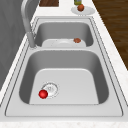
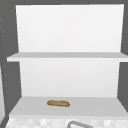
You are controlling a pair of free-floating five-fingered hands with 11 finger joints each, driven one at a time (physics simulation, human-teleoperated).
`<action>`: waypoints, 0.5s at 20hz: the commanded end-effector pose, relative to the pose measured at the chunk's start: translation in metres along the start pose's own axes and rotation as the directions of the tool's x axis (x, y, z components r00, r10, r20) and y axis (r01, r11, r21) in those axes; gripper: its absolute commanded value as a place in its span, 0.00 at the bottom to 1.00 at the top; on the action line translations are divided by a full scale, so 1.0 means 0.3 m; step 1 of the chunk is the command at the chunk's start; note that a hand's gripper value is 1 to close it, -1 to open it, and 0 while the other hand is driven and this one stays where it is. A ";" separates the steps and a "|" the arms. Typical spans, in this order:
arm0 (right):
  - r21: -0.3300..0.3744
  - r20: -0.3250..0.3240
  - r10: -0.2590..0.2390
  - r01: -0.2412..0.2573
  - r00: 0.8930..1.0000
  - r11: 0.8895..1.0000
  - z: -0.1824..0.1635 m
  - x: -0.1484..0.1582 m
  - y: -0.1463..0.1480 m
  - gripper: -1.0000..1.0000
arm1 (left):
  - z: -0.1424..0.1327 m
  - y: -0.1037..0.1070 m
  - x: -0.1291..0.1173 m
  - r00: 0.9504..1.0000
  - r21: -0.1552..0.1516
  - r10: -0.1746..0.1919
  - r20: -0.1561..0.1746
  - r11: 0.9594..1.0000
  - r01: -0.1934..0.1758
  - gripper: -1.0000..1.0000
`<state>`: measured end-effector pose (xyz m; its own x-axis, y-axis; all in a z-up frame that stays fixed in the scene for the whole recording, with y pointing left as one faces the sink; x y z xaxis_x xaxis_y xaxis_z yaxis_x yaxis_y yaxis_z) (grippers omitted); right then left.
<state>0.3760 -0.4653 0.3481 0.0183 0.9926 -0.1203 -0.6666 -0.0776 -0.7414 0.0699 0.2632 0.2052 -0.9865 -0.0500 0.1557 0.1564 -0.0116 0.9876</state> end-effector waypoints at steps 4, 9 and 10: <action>0.007 0.014 -0.014 0.014 1.000 1.000 0.126 0.107 0.005 1.00 | 0.000 0.000 0.000 1.000 0.000 0.000 0.000 1.000 0.000 0.50; 0.001 0.017 -0.019 0.019 1.000 1.000 0.230 0.188 0.016 1.00 | 0.000 0.000 0.000 1.000 0.000 0.000 0.000 1.000 0.000 0.50; 0.001 0.019 -0.021 0.021 1.000 1.000 0.256 0.199 0.018 1.00 | 0.000 0.000 0.000 1.000 0.000 0.000 0.000 1.000 0.000 0.50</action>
<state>0.3306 -0.4124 0.3754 0.0178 0.9941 -0.1072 -0.6669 -0.0681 -0.7421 0.0699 0.2632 0.2052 -0.9865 -0.0500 0.1557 0.1564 -0.0116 0.9876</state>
